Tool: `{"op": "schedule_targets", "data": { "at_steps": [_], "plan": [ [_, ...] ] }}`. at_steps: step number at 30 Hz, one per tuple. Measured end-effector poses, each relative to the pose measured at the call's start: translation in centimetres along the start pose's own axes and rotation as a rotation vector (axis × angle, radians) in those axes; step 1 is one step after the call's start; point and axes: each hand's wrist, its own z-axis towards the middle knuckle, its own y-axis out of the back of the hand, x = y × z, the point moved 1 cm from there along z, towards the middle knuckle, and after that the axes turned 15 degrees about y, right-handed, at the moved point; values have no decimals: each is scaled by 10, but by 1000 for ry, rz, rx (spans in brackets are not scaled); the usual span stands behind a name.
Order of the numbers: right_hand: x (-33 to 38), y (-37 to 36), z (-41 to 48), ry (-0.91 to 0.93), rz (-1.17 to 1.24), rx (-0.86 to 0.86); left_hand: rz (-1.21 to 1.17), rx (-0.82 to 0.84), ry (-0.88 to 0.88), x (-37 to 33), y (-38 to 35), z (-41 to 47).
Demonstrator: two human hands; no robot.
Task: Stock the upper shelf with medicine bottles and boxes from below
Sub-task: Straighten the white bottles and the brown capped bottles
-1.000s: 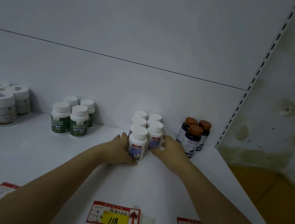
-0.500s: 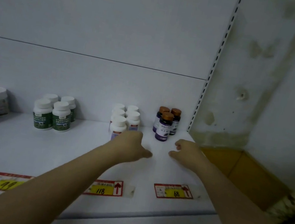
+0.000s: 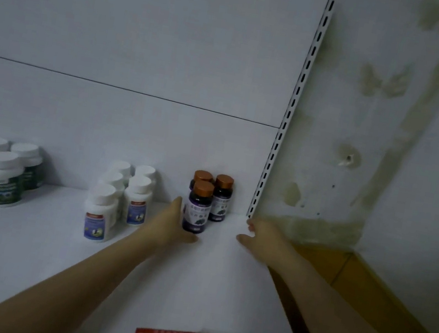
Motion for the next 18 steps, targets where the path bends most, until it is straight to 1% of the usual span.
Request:
{"op": "schedule_targets", "data": {
  "at_steps": [4,9,13,18],
  "plan": [
    [-6,-8,34,59,51,-13,-20,-36,31,1,-12,29],
    [-4,-22,56,136,135,-51,-116,-29,-33,5,-16,46],
    [-3,-28,66,187,171,-114,-58,-41,-53,7,-14,55],
    [-6,-29,70,202,175,-104,-48,-44,-55,6,-15,58]
  ]
}}
